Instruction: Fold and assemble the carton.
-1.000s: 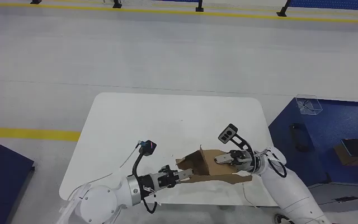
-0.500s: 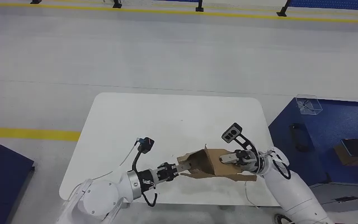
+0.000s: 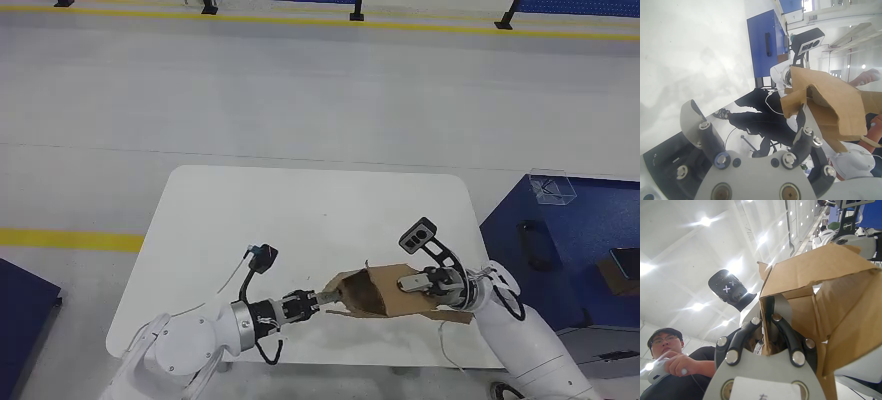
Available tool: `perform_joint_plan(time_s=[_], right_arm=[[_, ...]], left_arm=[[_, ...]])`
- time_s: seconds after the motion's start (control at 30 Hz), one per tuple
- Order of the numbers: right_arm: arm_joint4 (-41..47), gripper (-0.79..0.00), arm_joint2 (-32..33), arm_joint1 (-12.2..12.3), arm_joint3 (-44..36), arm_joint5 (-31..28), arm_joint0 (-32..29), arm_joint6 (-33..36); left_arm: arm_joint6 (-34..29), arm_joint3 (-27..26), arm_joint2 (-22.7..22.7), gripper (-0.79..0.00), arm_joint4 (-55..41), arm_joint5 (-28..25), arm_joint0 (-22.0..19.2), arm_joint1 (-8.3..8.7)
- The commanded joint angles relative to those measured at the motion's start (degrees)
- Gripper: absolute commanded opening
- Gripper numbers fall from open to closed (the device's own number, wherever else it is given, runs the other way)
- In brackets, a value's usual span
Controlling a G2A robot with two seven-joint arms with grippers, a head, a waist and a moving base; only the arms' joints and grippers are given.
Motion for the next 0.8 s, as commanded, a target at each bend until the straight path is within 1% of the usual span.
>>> perform_joint_plan(time_s=[0.0, 0.13, 0.33, 0.53, 0.63, 0.77], right_arm=[[0.19, -0.785, -0.04, 0.05, 0.16, -0.56, -0.04, 0.0], [-0.49, -0.785, -0.16, 0.0, 1.18, -2.41, -0.04, 0.0], [-2.3, -0.785, 0.25, -0.35, 3.93, -5.9, 0.3, 0.0], [-3.11, -0.785, 0.46, -0.96, 4.49, -6.27, 0.49, -0.48], [-3.29, -0.785, 0.76, -1.0, 4.83, -6.06, 0.57, -1.46], [-3.29, -0.785, 0.76, -1.0, 4.83, -6.06, 0.57, -1.46]], left_arm=[[-0.16, 0.08, 0.62, 0.0, -0.16, 0.02, -0.43, -0.08], [-0.14, 0.1, 1.42, 0.0, -0.37, -0.04, -0.82, -0.18], [-0.08, -0.2, 1.42, 0.0, -0.71, -0.11, -0.68, -0.14], [0.6, 0.49, 1.2, 0.0, -1.15, 0.35, -0.72, -0.13], [1.27, -0.03, 0.49, 0.0, -1.43, 0.0, -0.17, -0.04], [2.36, -1.55, -2.1, 0.0, -2.11, -0.44, 1.59, 0.3]])
